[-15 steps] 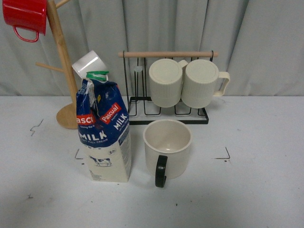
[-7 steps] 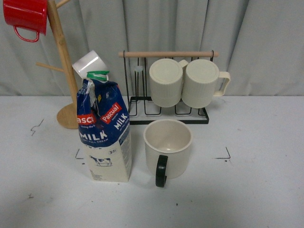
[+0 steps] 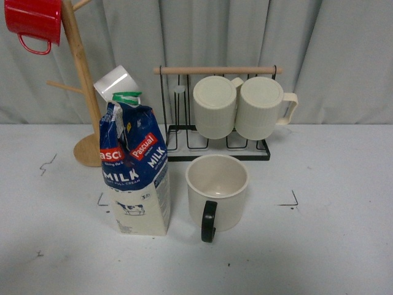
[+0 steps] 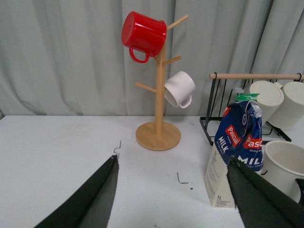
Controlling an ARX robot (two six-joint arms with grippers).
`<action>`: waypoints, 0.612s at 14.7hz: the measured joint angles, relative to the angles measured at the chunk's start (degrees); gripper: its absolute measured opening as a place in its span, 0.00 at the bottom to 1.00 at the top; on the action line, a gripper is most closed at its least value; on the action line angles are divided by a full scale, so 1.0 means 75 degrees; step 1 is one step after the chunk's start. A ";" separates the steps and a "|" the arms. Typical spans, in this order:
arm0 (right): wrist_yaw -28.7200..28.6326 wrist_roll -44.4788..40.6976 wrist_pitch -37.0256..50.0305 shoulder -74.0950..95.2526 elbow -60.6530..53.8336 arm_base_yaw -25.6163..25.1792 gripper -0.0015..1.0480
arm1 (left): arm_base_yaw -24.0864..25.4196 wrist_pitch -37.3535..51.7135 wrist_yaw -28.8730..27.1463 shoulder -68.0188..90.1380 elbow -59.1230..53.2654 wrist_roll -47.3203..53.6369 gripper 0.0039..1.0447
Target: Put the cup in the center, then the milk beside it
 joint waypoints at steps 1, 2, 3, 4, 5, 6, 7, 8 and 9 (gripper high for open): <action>0.0000 0.0000 0.0000 0.0000 0.0000 0.0000 0.94 | 0.0000 -0.0003 0.0000 0.0000 0.0000 0.0000 0.80; 0.0000 0.0000 0.0000 0.0000 0.0000 0.0000 0.94 | 0.0000 -0.0003 0.0000 0.0000 0.0000 0.0000 0.92; -0.0003 0.0000 0.0000 0.0000 0.0000 0.0000 0.94 | 0.0000 0.0000 0.0000 0.0000 0.0000 0.0009 0.93; 0.0000 0.0000 0.0000 0.0000 0.0000 0.0000 0.94 | 0.0000 0.0000 0.0000 0.0000 0.0000 0.0009 0.94; 0.0000 0.0000 0.0000 0.0000 0.0000 0.0000 0.94 | 0.0003 -0.0003 0.0000 0.0000 0.0000 0.0009 0.94; 0.0000 0.0000 0.0000 0.0000 0.0000 0.0000 0.94 | 0.0000 0.0000 0.0000 0.0000 0.0000 0.0009 0.94; 0.0000 0.0000 0.0000 0.0000 0.0000 0.0000 0.94 | 0.0000 0.0000 0.0000 0.0000 0.0000 0.0009 0.94; 0.0000 0.0000 0.0000 0.0000 0.0000 0.0000 0.94 | 0.0000 -0.0003 0.0000 0.0000 0.0000 0.0009 0.94; 0.0000 0.0000 0.0000 0.0000 0.0000 0.0000 0.94 | 0.0000 -0.0003 0.0000 0.0000 0.0000 0.0009 0.94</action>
